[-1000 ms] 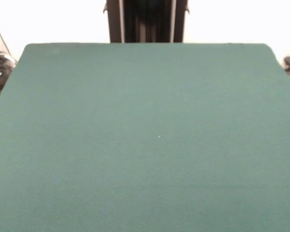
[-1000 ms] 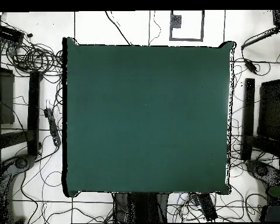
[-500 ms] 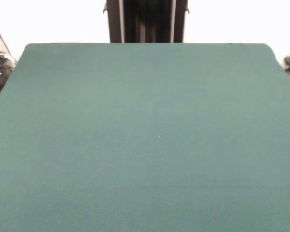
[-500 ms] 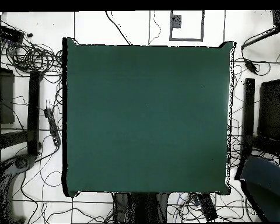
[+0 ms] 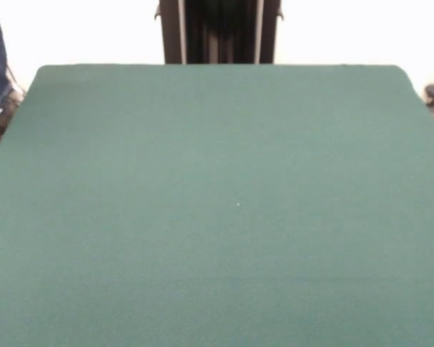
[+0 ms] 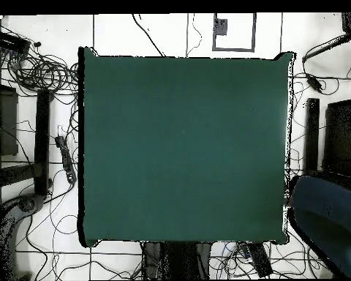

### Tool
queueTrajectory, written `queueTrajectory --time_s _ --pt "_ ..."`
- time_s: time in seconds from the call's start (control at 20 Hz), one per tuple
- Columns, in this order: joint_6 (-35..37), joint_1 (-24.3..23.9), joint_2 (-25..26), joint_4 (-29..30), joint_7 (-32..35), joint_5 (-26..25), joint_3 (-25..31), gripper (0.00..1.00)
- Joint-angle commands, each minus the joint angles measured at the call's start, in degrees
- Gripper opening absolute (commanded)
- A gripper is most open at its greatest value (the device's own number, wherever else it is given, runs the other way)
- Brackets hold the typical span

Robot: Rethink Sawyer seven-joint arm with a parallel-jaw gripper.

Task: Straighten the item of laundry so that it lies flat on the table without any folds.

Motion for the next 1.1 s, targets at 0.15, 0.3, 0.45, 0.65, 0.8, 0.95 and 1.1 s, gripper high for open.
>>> queueTrajectory --time_s 0.15,0.3,0.45,0.65,0.8,0.95,1.1 --pt "-5.61 -0.3 2.36 10.62 -18.04 2.89 7.4 0.0" --pt "-7.15 -1.1 2.7 11.98 -19.08 3.71 8.25 0.0" --pt "-9.11 -1.98 3.53 12.95 -20.15 4.43 9.55 0.0" --pt "-12.39 -3.1 4.09 14.97 -20.58 5.17 11.1 0.0" --pt "-13.82 -3.42 4.68 15.76 -19.82 4.98 11.79 0.0" --pt "-15.46 -3.71 4.85 16.93 -19.1 4.91 12.43 0.0" --pt "-15.98 -4.16 5.13 17.62 -18.59 4.68 13.25 0.0"
